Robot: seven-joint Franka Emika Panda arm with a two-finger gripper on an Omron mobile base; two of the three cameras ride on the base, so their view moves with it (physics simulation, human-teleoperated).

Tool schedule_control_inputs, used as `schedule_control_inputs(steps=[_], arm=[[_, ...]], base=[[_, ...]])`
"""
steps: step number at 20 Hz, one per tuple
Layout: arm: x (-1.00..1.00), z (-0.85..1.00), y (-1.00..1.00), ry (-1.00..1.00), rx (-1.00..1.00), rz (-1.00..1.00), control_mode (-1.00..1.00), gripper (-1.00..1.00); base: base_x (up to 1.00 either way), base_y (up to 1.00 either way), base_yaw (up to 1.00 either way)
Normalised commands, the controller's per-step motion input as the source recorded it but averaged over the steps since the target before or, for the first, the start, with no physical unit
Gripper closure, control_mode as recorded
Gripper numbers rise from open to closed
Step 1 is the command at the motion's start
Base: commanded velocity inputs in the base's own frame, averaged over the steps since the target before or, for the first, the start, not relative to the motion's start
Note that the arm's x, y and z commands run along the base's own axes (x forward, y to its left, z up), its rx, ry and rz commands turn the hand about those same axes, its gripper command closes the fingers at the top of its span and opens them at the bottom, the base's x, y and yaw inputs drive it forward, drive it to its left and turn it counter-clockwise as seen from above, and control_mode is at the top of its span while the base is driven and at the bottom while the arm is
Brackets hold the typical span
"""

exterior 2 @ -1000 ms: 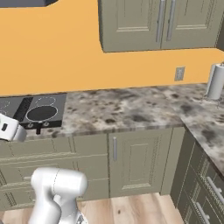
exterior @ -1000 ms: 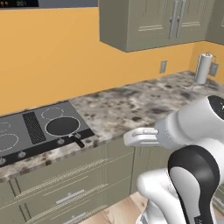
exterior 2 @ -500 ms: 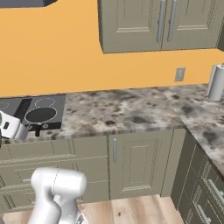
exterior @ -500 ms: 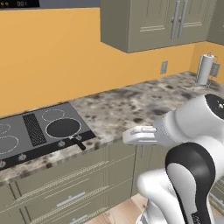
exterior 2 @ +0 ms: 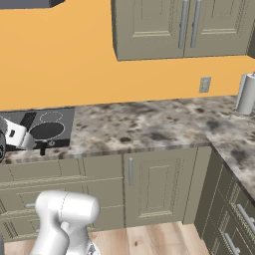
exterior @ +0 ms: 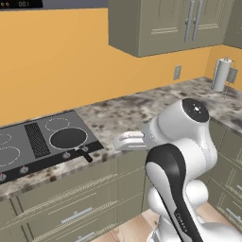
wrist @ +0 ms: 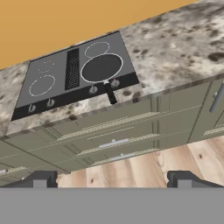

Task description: Move the pot and pan from the stove into the sink.

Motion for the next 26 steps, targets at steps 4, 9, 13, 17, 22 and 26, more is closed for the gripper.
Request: schedule_control_inputs(steps=[4, 9, 13, 17, 22, 26], arm=[[0.04, -0.10, 0.11, -0.01, -0.07, 0.02, -1.00, -1.00], [0.08, -0.18, 0.03, 0.02, -0.05, 0.04, -1.00, -1.00], [0.39, -0.39, 0.10, 0.07, -0.05, 0.09, -1.00, -1.00], [0.59, -0.40, 0.15, 0.10, -0.05, 0.11, -1.00, -1.00], [0.56, -0.39, 0.33, -0.03, -0.10, 0.06, -1.00, -1.00], [0.44, -0.36, 0.33, -0.09, -0.12, 0.01, -1.00, -1.00]], base=[[0.00, 0.00, 0.00], [0.00, 0.00, 0.00], [0.00, 0.00, 0.00], [0.00, 0.00, 0.00], [0.00, 0.00, 0.00], [0.00, 0.00, 0.00]])
